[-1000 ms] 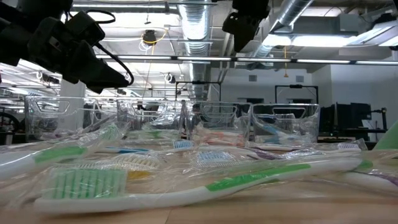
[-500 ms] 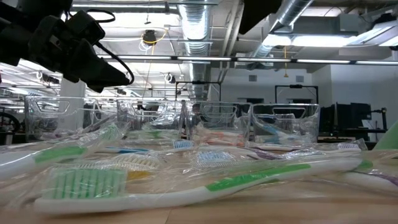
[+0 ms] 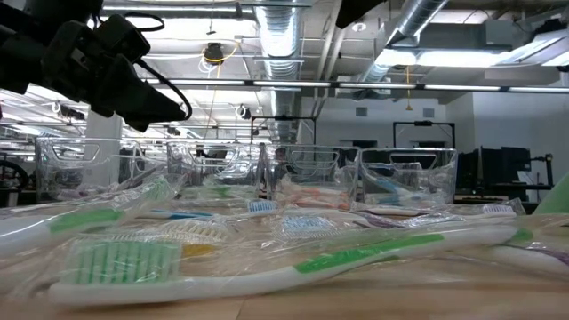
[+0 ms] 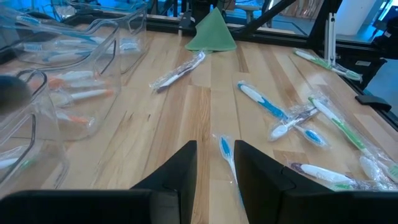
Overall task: Pick & Place Toothbrushes
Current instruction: Put the blue toothbrush into the right transparent bin
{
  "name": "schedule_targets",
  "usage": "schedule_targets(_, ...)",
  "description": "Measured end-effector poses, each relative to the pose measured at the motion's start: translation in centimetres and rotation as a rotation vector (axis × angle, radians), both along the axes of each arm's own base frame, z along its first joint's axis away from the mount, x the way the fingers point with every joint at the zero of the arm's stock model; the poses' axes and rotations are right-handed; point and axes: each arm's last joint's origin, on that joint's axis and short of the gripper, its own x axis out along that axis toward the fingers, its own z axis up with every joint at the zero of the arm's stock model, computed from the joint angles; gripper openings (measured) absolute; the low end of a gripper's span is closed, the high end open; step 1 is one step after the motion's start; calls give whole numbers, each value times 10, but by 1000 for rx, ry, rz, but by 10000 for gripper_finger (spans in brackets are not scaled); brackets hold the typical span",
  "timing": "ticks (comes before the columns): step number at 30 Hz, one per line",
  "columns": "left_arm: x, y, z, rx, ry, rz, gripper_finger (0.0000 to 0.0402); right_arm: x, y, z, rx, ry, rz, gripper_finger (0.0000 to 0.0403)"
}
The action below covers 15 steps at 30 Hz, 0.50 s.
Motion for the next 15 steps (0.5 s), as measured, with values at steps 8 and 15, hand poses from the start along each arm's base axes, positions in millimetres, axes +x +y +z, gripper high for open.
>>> schedule_targets(8, 0, 0, 1, -1, -7, 0, 99, 2, -4, 0, 8, -11, -17, 176)
schedule_targets(15, 0, 0, 1, -1, -7, 0, 99, 0, -1, -2, 53, 11, -18, 171)
